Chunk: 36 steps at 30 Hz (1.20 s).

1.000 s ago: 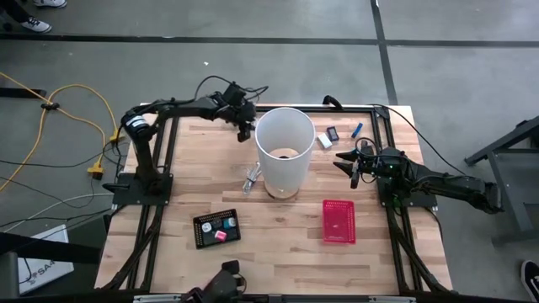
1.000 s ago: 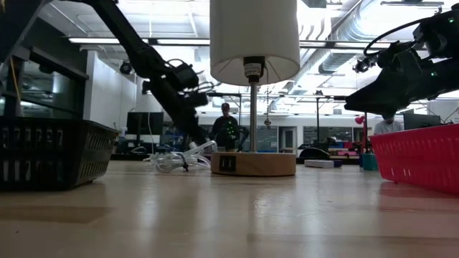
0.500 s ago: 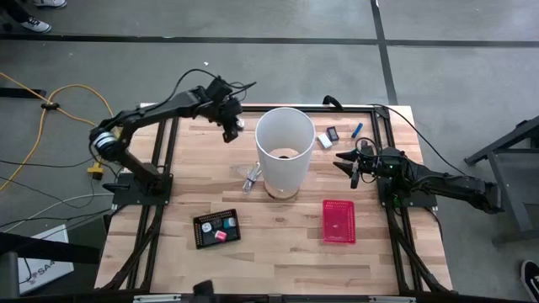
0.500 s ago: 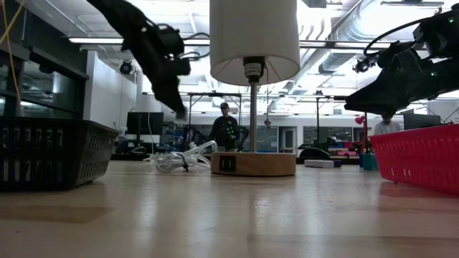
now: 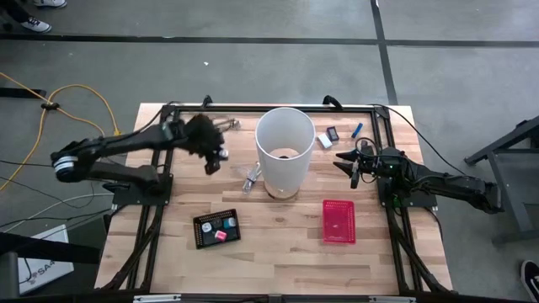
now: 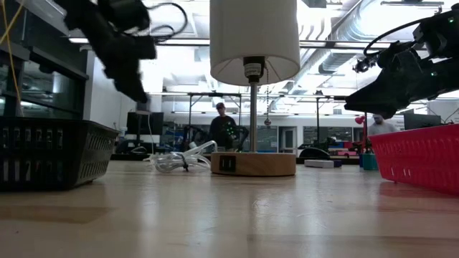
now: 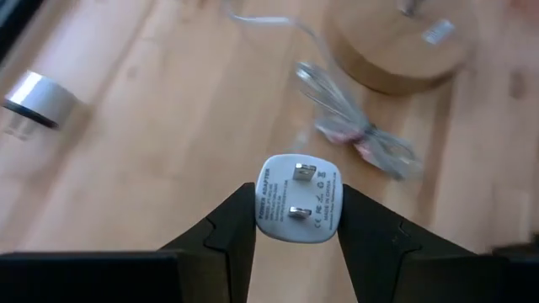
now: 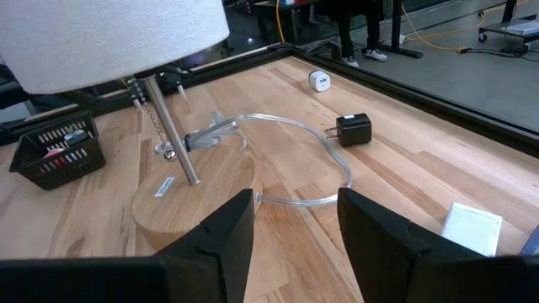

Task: Pick & Place Office items
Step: Put the purple charger adapter into the black bin

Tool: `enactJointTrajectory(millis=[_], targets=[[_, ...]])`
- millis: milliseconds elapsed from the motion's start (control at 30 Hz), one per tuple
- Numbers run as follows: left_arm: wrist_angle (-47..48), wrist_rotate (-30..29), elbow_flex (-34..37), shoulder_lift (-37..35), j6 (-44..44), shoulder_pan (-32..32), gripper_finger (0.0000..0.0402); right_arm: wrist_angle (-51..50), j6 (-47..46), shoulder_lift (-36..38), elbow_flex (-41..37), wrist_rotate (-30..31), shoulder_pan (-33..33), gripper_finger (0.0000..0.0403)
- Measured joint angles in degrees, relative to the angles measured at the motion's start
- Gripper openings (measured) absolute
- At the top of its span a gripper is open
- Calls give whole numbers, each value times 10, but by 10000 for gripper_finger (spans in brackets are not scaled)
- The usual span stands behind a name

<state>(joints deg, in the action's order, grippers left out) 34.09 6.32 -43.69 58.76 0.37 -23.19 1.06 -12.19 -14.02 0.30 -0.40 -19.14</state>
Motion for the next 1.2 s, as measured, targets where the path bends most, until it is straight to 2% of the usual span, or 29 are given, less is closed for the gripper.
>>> enactJointTrajectory(millis=[133, 267, 467, 633, 833, 1200], targets=[[0, -62, 41, -60, -80, 108, 135, 0, 0, 0, 0, 0, 0, 160], [6, -149, 54, -80, -184, 252, 135, 0, 0, 0, 0, 0, 0, 160], [16, -294, 54, -59, -339, 472, 135, 0, 0, 0, 0, 0, 0, 160], [17, -348, 55, -14, -471, 595, 135, 0, 0, 0, 0, 0, 0, 160], [-7, -382, 55, 20, -527, 683, 135, 0, 0, 0, 0, 0, 0, 160], [-52, -382, 55, 77, -567, 759, 135, 0, 0, 0, 0, 0, 0, 160]])
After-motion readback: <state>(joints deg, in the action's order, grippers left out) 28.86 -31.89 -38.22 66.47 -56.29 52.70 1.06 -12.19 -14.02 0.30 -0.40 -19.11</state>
